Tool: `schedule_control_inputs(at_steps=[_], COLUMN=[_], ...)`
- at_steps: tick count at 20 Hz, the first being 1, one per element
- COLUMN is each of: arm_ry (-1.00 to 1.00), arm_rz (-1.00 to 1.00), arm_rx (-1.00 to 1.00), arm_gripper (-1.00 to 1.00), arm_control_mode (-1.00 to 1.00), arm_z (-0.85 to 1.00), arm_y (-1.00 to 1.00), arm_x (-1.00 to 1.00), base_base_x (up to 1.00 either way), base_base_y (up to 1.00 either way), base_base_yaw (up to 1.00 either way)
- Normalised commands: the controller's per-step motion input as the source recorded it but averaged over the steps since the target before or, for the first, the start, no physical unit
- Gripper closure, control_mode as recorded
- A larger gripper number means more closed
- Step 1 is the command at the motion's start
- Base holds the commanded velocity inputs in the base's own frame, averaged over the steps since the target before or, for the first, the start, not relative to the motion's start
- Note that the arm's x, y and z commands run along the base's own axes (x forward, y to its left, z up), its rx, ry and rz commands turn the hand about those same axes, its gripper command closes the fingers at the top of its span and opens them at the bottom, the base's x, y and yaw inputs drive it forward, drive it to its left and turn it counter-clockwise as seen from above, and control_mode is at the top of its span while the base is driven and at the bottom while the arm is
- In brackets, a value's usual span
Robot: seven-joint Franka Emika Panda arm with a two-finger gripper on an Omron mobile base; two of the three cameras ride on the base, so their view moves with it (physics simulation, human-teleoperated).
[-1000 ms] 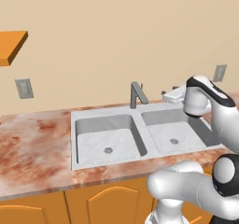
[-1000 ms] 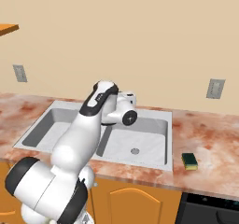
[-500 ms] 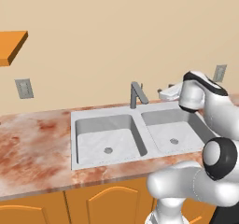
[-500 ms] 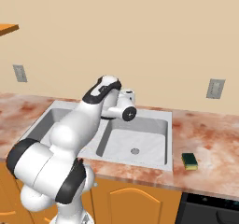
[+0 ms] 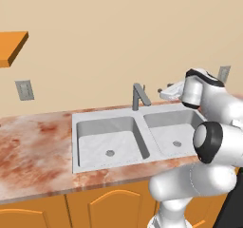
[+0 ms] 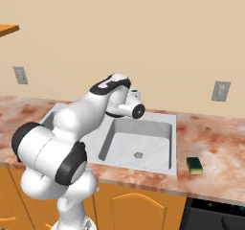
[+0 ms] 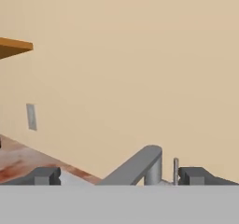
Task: Soak the sponge with water for a few seconds and then drop it inside the sink.
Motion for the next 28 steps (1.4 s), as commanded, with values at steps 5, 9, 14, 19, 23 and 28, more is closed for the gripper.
schedule_control_inputs(at_steps=[5, 9, 14, 19, 23, 28], arm_ry=[0.0, -0.01, 0.0, -0.02, -0.01, -0.02], arm_rz=[0.09, 0.06, 0.06, 0.05, 0.02, 0.0], arm_rx=[0.0, 0.0, 0.0, 0.0, 0.0, 0.0], arm_gripper=[-1.0, -1.0, -1.0, -1.0, -1.0, -1.0], arm_control_mode=[-1.0, -1.0, -1.0, -1.0, -1.0, -1.0], arm_z=[-0.15, -0.23, -0.11, -0.08, -0.12, -0.19], arm_y=[-0.01, 0.0, 0.0, 0.0, 0.0, 0.01], arm_x=[0.27, 0.24, 0.18, 0.19, 0.21, 0.23], base_base_x=[0.0, 0.0, 0.0, 0.0, 0.0, 0.0], base_base_y=[0.0, 0.0, 0.0, 0.0, 0.0, 0.0], base_base_yaw=[0.0, 0.0, 0.0, 0.0, 0.0, 0.0])
